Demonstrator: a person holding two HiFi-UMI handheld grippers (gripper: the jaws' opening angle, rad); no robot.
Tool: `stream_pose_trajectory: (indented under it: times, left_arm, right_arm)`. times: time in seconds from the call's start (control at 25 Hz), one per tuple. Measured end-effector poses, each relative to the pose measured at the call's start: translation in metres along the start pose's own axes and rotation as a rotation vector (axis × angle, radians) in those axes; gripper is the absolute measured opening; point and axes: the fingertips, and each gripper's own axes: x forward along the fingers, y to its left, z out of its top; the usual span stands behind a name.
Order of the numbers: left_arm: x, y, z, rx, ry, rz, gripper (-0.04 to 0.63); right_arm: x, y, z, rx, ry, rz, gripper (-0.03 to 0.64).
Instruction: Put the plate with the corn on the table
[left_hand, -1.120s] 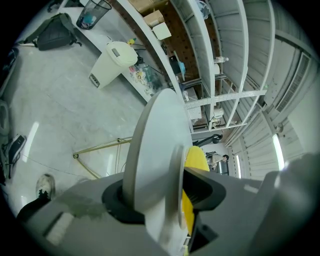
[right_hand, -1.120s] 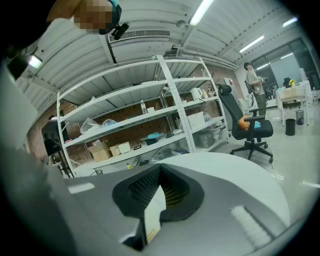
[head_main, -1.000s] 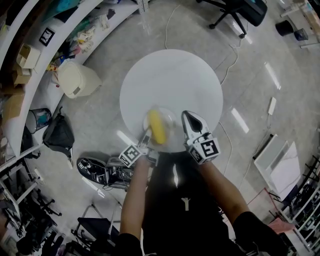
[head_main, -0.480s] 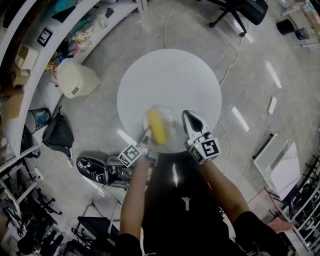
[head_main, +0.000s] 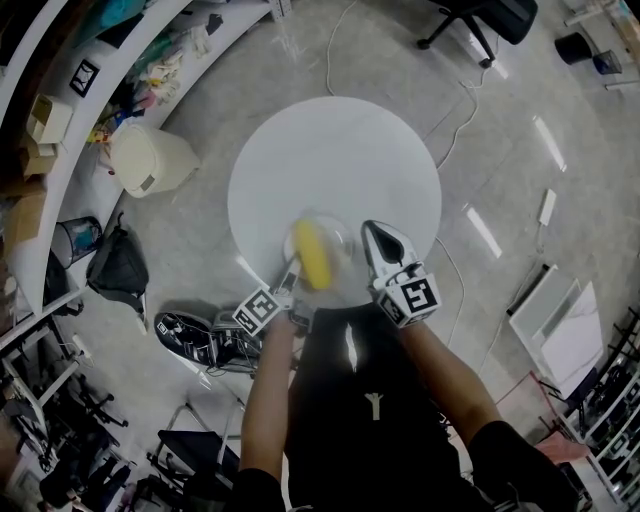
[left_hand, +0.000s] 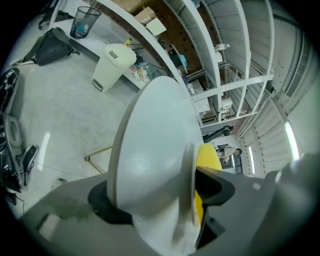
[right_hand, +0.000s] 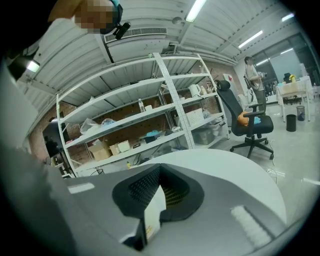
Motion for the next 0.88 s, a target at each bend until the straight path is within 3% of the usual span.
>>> stream_pose_trajectory:
  times: [0.4, 0.72, 0.88]
  left_arm:
    - [0.001, 0.0032, -0.0003, 0.022, 0.004, 0.055, 0.445]
    - [0.001, 0.0022, 0.0004, 0.022, -0.006, 0.046, 0.442]
    - [0.0001, 0.0001, -0.0008, -0.017, 0.003, -0.003, 0.442]
  right_arm:
    - [0.0041, -0.0038, -0.0047, -0.005, 0.019, 0.02, 0.008]
    - [0.0077, -0.0033, -0.0021, -0.001, 0.021, 0.023, 0.008]
    - [0.008, -0.0018, -0.0014, 0.012, 0.002, 0.021, 0.008]
